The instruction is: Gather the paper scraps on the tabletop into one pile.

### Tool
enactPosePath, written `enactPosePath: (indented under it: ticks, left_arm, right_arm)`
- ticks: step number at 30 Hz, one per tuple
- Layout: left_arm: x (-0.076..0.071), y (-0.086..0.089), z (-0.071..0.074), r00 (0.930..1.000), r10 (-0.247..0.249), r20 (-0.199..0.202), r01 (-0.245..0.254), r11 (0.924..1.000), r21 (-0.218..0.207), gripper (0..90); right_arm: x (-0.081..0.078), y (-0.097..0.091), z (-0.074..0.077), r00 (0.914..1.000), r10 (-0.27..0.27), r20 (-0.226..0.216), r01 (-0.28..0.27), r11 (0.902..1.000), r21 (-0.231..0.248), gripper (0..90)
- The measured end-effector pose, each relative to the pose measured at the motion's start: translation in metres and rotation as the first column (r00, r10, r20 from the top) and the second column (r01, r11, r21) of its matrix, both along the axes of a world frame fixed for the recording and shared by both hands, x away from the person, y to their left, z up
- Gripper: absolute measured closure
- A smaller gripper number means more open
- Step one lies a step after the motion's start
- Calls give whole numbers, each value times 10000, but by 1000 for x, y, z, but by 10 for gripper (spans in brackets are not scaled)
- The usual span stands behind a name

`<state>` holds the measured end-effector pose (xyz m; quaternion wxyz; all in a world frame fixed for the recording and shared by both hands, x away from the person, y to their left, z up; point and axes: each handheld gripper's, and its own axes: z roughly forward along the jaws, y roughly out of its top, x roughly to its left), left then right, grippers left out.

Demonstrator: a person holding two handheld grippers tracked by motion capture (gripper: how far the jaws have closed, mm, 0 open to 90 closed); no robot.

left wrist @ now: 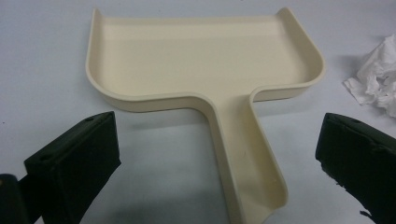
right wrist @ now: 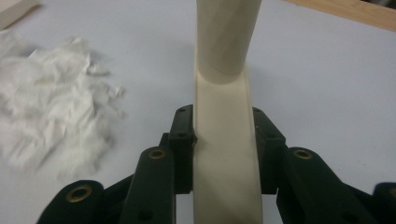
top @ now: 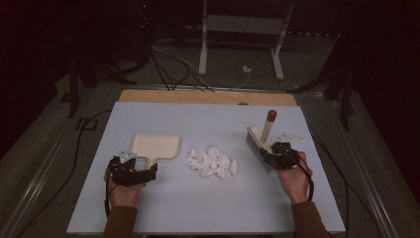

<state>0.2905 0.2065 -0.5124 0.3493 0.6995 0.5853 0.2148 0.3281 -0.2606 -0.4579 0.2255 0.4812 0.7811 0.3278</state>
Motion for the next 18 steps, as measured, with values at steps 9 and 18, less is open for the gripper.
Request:
enactPosePath:
  ticks: [9,18]
  left_arm:
    - [0,-1,0,10000,-73,-8,73,10000,18,5]
    - [0,-2,0,10000,-83,-10,83,10000,47,6]
  right_arm:
    - [-7,-31,-2,9904,1373,-187,-1382,9881,-679,672]
    - [4,-36,-9,9870,1608,6,-1608,9870,72,537]
